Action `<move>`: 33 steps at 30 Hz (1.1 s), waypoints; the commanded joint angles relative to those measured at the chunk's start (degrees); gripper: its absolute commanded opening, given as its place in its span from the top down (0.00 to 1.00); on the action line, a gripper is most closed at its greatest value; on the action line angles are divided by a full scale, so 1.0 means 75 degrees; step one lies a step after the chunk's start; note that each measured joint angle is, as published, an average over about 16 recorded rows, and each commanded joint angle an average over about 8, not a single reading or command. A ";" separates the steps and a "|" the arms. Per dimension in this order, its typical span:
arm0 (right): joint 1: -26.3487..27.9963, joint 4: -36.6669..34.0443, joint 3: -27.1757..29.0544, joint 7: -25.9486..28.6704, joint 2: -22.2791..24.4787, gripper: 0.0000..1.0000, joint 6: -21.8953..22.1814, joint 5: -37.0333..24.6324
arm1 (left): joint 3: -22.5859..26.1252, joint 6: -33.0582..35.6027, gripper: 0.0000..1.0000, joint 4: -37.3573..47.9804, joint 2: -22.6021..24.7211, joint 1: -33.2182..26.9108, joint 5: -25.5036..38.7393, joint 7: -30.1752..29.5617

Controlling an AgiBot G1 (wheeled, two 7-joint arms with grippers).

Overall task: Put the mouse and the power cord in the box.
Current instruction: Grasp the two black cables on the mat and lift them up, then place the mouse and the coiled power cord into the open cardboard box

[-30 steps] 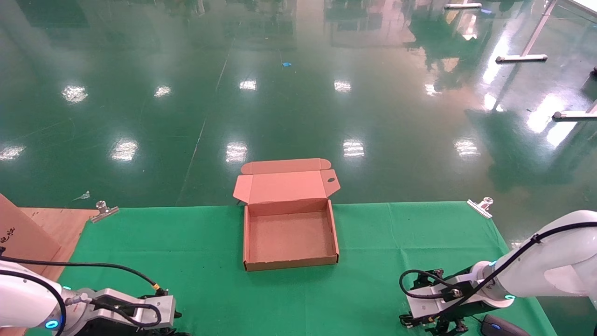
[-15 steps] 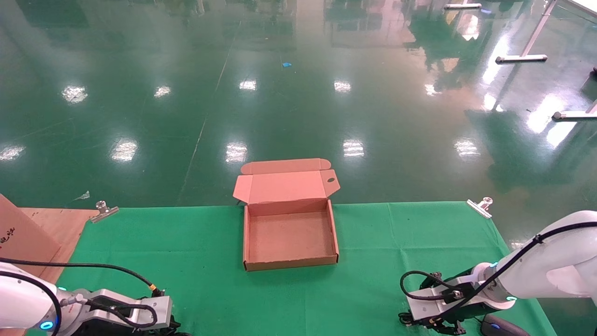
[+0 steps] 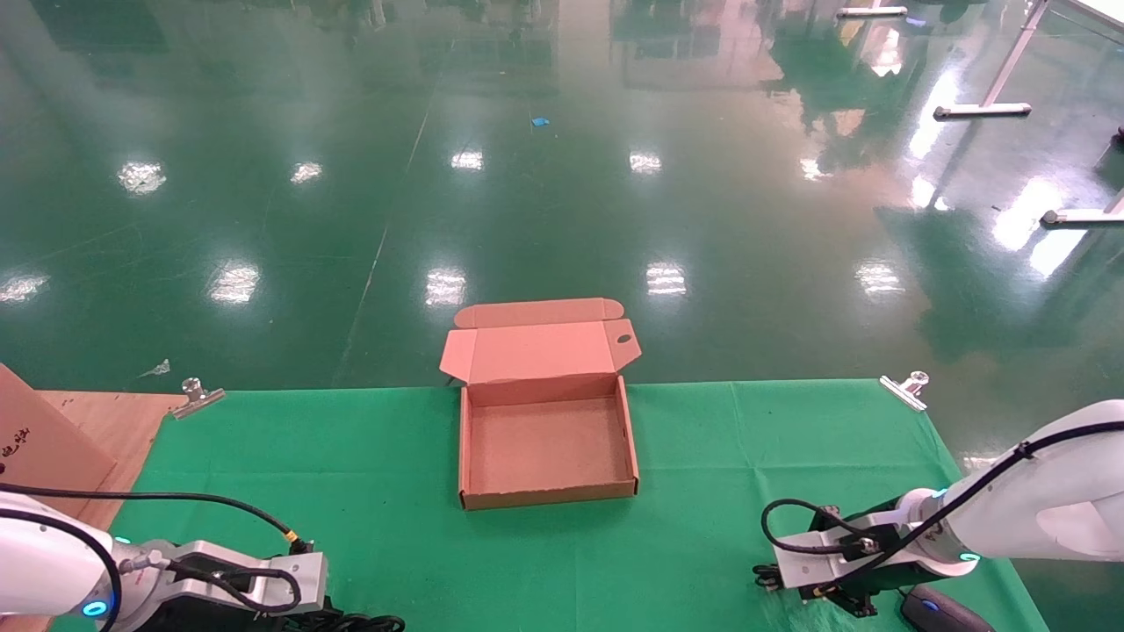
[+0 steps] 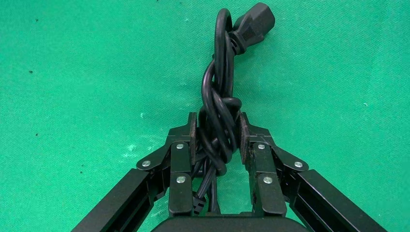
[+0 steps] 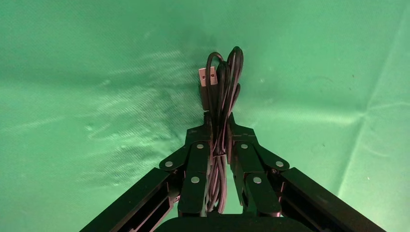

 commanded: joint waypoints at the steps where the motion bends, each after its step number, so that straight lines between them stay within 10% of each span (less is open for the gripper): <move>1: -0.0007 0.0001 0.0004 0.0014 0.0021 1.00 0.0098 0.0005 | 0.0004 -0.0038 1.00 0.0007 0.0019 0.0028 0.0006 0.0001; 21: 0.2167 0.0429 0.0490 -0.0284 0.0590 1.00 -0.2745 0.0710 | 0.0085 0.2405 1.00 -0.0447 -0.0199 -0.2257 0.0109 -0.0266; 33: 0.3607 0.0640 0.0535 0.0308 -0.0122 1.00 -0.2943 0.0760 | 0.0217 0.2320 1.00 -0.0751 0.0567 -0.4047 0.0202 -0.0570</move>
